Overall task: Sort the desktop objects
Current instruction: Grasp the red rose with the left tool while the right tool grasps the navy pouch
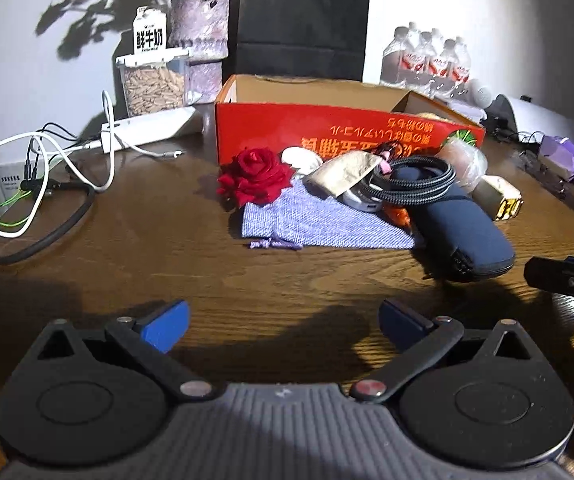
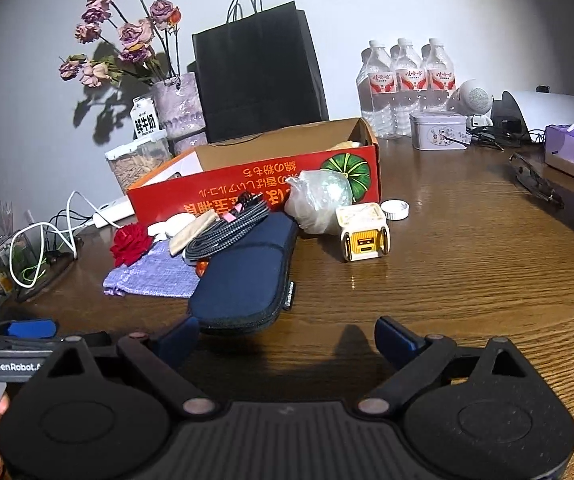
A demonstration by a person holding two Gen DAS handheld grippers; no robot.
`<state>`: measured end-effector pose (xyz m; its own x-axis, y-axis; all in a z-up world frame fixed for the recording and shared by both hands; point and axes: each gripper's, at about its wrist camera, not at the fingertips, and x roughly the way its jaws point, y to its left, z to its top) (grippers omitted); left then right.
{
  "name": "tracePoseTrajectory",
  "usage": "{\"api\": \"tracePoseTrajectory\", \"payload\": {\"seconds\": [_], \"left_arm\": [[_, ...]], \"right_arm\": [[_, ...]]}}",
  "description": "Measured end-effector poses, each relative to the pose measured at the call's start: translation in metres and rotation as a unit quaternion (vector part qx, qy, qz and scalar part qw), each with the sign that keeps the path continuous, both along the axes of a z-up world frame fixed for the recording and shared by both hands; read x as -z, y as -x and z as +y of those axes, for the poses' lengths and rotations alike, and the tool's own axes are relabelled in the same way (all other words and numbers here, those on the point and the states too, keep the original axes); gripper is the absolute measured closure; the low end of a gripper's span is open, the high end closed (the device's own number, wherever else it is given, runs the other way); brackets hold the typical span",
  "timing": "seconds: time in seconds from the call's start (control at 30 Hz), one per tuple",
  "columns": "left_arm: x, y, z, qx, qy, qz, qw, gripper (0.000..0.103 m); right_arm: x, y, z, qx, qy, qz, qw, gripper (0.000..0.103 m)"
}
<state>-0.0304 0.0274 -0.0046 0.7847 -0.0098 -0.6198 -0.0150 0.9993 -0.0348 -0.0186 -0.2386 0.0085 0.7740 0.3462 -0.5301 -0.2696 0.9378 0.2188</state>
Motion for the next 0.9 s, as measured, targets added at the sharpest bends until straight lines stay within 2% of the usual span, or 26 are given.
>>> {"api": "tracePoseTrajectory", "payload": {"seconds": [0.13,0.27,0.33,0.4,0.53,0.6,0.67,0.7,0.73,0.77,0.8,0.9], "left_arm": [[0.000,0.001,-0.002,-0.004,-0.007,0.001,1.0000,0.000],[-0.009,-0.010,-0.005,0.020,-0.035,-0.021,0.9990,0.000],[-0.018,-0.027,0.000,0.019,-0.047,-0.033,0.9982,0.000],[-0.026,-0.049,0.007,0.012,-0.052,-0.039,0.9978,0.000],[-0.032,-0.091,0.024,0.016,-0.032,-0.059,0.9976,0.002],[-0.031,-0.105,0.030,0.011,-0.023,-0.056,0.9981,0.007],[-0.029,-0.118,0.035,0.006,-0.011,-0.034,0.9993,0.024],[-0.027,-0.123,0.038,0.009,-0.002,-0.025,0.9997,0.030],[-0.024,-0.126,0.039,0.012,0.006,-0.016,0.9998,0.041],[-0.021,-0.127,0.040,0.013,0.012,-0.009,0.9998,0.048],[-0.019,-0.127,0.041,0.014,0.018,-0.003,0.9997,0.051],[-0.020,-0.118,0.039,0.018,0.019,-0.009,0.9996,0.062]], "right_arm": [[0.001,-0.006,-0.002,0.011,-0.008,0.027,1.000,0.008],[-0.007,-0.018,0.010,0.000,0.029,0.024,0.999,0.008],[-0.011,-0.030,0.020,-0.003,0.039,0.014,0.999,0.008],[-0.011,-0.047,0.032,-0.009,0.050,0.022,0.998,0.008],[-0.007,-0.077,0.057,-0.006,0.072,0.052,0.996,0.010],[-0.005,-0.083,0.062,0.001,0.075,0.059,0.995,0.010],[-0.003,-0.085,0.065,0.006,0.073,0.068,0.995,0.011],[-0.001,-0.085,0.066,0.003,0.073,0.070,0.995,0.016],[0.000,-0.085,0.068,-0.004,0.072,0.074,0.995,0.019],[0.000,-0.083,0.070,-0.010,0.076,0.069,0.995,0.028],[0.000,-0.081,0.072,-0.019,0.082,0.066,0.994,0.035],[-0.006,-0.068,0.079,-0.017,0.115,0.051,0.992,0.040]]}}
